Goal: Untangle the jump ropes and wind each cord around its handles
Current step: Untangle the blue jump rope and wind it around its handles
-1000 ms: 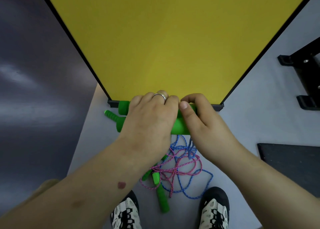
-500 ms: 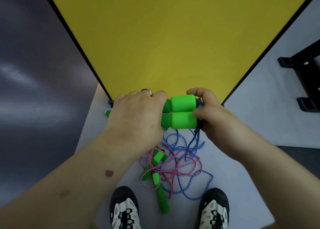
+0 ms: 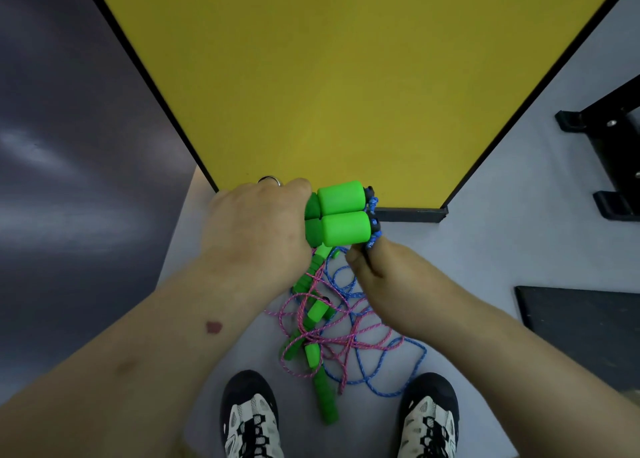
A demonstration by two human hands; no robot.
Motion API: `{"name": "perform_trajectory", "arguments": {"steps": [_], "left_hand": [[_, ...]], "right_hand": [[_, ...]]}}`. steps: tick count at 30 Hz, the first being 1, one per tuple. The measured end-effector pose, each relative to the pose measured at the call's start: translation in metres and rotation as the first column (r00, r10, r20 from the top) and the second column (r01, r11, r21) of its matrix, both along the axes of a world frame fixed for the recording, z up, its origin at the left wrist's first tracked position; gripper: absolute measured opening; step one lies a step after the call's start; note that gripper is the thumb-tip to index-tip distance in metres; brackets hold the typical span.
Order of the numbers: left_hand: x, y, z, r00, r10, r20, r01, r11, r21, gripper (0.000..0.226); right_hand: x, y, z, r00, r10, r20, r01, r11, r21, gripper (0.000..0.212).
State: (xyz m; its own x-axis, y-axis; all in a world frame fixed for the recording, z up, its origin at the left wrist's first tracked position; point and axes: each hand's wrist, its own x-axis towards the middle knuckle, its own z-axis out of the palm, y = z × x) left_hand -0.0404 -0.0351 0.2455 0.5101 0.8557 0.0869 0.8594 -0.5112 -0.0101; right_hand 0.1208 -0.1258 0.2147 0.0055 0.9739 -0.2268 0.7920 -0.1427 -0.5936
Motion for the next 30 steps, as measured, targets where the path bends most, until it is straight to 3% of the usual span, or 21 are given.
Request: {"name": "perform_trajectory", "arguments": {"steps": [5, 8, 11, 15, 21, 27, 28, 30], "left_hand": [[-0.001, 0.001, -0.004, 0.999, 0.025, -0.045, -0.027, 0.999, -0.034, 0.025], [0.0, 0.001, -0.003, 0.998, 0.002, -0.055, -0.004, 0.999, -0.037, 0.025], [0.001, 0.0, -0.002, 0.998, -0.039, -0.049, 0.037, 0.998, -0.047, 0.027], [0.006, -0.006, 0.004, 0.988, -0.148, -0.039, 0.145, 0.986, -0.079, 0.032], [0.008, -0.009, 0.015, 0.977, -0.214, 0.022, 0.214, 0.976, -0.04, 0.028], [0.008, -0.009, 0.019, 0.978, -0.185, 0.096, 0.187, 0.982, -0.02, 0.027], [0.007, -0.008, 0.02, 0.98, -0.167, 0.106, 0.17, 0.985, -0.025, 0.027], [0.006, -0.006, 0.021, 0.985, -0.126, 0.12, 0.132, 0.99, -0.04, 0.027]], "right_hand": [[-0.008, -0.011, 0.023, 0.89, 0.112, 0.442, -0.1, 0.994, -0.05, 0.023], [-0.001, 0.002, 0.052, 0.841, 0.154, 0.519, -0.185, 0.983, 0.008, 0.018], [0.023, 0.026, 0.083, 0.901, 0.217, 0.375, -0.209, 0.976, -0.064, 0.025], [0.051, 0.045, 0.092, 0.988, 0.147, -0.053, -0.149, 0.988, -0.049, 0.015], [0.059, 0.056, 0.075, 0.844, 0.008, -0.537, -0.041, 0.998, -0.05, 0.019], [0.055, 0.055, 0.045, 0.653, -0.236, -0.719, 0.084, 0.967, -0.242, 0.034], [0.052, 0.052, 0.04, 0.657, -0.261, -0.707, 0.105, 0.961, -0.257, 0.035], [0.046, 0.044, 0.035, 0.755, -0.284, -0.591, 0.158, 0.953, -0.257, 0.031]]}}
